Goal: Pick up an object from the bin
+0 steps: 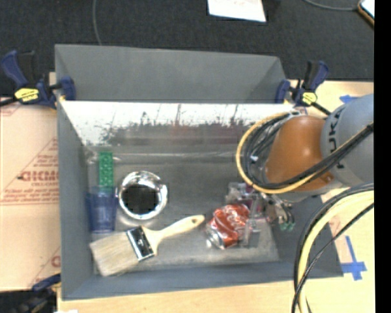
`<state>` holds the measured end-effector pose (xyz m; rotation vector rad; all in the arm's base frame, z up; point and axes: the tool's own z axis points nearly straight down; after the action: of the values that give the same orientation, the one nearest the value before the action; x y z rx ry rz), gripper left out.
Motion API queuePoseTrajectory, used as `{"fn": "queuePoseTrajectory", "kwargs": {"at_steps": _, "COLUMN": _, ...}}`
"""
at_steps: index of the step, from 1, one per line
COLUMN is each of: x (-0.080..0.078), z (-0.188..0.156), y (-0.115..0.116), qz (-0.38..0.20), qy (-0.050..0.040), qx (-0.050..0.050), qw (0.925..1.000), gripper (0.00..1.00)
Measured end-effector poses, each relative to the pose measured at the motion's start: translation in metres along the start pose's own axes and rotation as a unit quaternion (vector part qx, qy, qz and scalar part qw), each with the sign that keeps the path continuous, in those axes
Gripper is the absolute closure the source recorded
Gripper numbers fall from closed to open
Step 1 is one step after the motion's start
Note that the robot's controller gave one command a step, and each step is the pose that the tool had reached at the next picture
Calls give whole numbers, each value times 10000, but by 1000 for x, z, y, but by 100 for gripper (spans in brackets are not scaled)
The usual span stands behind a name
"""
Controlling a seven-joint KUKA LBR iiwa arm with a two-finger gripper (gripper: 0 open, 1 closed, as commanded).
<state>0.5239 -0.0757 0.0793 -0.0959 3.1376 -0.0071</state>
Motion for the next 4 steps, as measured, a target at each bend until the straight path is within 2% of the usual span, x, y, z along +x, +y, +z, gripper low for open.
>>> {"fn": "queuePoseTrajectory", "kwargs": {"at_steps": 1, "x": 10, "z": 8, "y": 8, "qz": -426, "qy": -76, "qx": 30, "qw": 9991, "gripper": 0}}
{"fn": "queuePoseTrajectory", "kwargs": {"at_steps": 2, "x": -2, "z": 8, "y": 29, "qz": 458, "qy": -23, "qx": 9, "qw": 9989, "gripper": 100}}
{"fn": "queuePoseTrajectory", "kwargs": {"at_steps": 4, "x": -2, "z": 8, "y": 28, "qz": 451, "qy": -25, "qx": 13, "qw": 9990, "gripper": 100}}
